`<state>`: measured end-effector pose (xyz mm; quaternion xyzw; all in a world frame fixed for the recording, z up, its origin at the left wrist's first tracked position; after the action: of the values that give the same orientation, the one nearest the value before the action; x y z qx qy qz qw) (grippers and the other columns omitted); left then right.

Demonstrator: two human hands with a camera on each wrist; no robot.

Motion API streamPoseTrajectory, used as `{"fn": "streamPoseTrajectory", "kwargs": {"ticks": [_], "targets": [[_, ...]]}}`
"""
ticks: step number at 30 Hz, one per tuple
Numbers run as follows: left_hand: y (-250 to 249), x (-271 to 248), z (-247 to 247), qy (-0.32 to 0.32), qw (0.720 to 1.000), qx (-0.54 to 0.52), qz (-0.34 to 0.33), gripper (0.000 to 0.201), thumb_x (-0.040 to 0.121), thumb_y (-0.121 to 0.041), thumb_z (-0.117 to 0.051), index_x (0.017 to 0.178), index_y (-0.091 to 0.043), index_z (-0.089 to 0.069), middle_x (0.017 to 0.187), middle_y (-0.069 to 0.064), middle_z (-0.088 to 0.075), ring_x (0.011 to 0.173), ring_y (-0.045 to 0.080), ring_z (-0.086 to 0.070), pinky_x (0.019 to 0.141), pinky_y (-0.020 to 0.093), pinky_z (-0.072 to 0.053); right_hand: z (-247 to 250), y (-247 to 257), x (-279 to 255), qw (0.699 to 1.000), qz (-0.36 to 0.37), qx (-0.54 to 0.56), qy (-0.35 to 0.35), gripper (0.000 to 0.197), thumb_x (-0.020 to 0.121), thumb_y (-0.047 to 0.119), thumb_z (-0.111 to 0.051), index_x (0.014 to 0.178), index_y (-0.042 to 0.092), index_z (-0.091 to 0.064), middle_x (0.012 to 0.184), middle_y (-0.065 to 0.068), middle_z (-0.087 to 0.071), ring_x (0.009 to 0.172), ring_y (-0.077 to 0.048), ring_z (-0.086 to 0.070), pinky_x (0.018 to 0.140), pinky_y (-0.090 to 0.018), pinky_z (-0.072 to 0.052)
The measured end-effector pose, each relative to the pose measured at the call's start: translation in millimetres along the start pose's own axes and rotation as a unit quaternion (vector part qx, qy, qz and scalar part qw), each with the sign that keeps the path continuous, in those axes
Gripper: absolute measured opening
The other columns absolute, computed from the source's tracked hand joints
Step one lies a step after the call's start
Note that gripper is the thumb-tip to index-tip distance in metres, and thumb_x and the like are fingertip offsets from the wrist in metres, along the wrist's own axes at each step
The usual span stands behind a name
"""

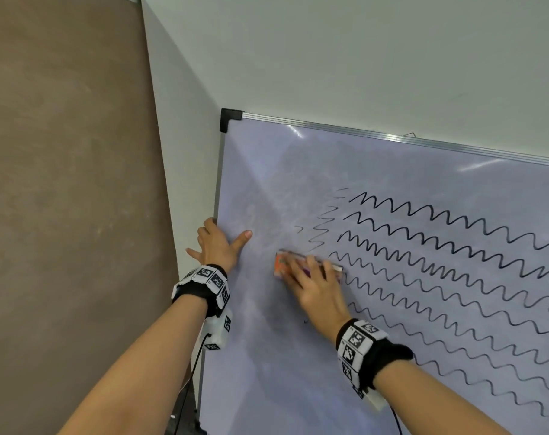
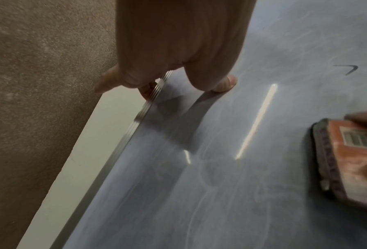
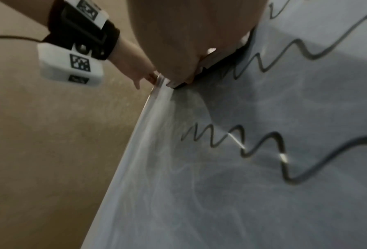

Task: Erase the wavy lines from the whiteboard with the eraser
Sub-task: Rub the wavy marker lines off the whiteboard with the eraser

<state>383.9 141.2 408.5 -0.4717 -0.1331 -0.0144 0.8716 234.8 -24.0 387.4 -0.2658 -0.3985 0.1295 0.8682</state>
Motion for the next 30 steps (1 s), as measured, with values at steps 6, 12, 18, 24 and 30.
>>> {"fn": "streamPoseTrajectory", "kwargs": {"ticks": [6, 12, 18, 24, 30], "targets": [[1, 0, -1, -0.001, 1.0, -0.009, 0.002, 0.091, 0.076, -0.057, -0.067, 0.141, -0.009, -0.025, 0.144, 0.015, -0.033, 0.134, 0.035, -0.031, 0.111, 0.062, -0.001, 13, -21, 14, 0.997, -0.067, 0.024, 0.001, 0.071, 0.058, 0.0, -0.073, 0.127, 0.014, -0.06, 0.141, -0.01, -0.05, 0.106, -0.036, -0.041, 0.087, -0.051, -0.032], [0, -1, -1, 0.002, 1.0, -0.014, 0.001, 0.089, 0.077, -0.056, -0.068, 0.141, -0.01, -0.026, 0.143, 0.014, -0.032, 0.135, 0.034, -0.03, 0.111, 0.061, 0.001, 21, -43, 37, 0.99, -0.14, 0.027, -0.007, 0.079, 0.055, -0.002, -0.074, 0.13, 0.014, -0.056, 0.147, -0.01, -0.042, 0.108, -0.038, -0.041, 0.09, -0.054, -0.033], [-1, -1, 0, 0.006, 1.0, -0.001, 0.001, 0.09, 0.077, -0.057, -0.066, 0.141, -0.01, -0.025, 0.144, 0.015, -0.032, 0.135, 0.034, -0.031, 0.111, 0.062, 0.0, 5, -5, 4, 0.999, 0.013, 0.007, 0.037, 0.076, 0.053, 0.009, -0.079, 0.126, 0.016, -0.061, 0.14, -0.01, -0.051, 0.112, -0.037, -0.039, 0.09, -0.053, -0.032], [0, 1, -1, 0.004, 1.0, 0.006, -0.001, 0.09, 0.077, -0.058, -0.066, 0.141, -0.01, -0.025, 0.144, 0.015, -0.033, 0.134, 0.035, -0.032, 0.111, 0.062, -0.001, 35, -75, 34, 0.985, -0.16, 0.023, -0.056, 0.072, 0.06, -0.002, -0.068, 0.129, 0.017, -0.059, 0.14, -0.01, -0.051, 0.107, -0.035, -0.04, 0.088, -0.049, -0.034], [2, 2, -3, 0.003, 1.0, 0.005, -0.004, 0.092, 0.076, -0.059, -0.066, 0.142, -0.009, -0.024, 0.144, 0.015, -0.032, 0.134, 0.035, -0.031, 0.111, 0.062, -0.001, 53, -118, 38, 0.959, -0.253, 0.022, -0.128, 0.06, 0.077, 0.0, -0.043, 0.133, 0.016, -0.053, 0.141, -0.013, -0.048, 0.108, -0.038, -0.037, 0.088, -0.051, -0.032]]}}
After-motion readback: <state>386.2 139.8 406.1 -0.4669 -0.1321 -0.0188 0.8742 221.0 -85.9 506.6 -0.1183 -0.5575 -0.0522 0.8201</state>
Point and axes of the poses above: each hand's wrist, its own x-axis towards the middle knuckle, its own z-axis out of the back of the hand, y = z × x, the point moved 5 cm from there along x, towards the middle knuckle
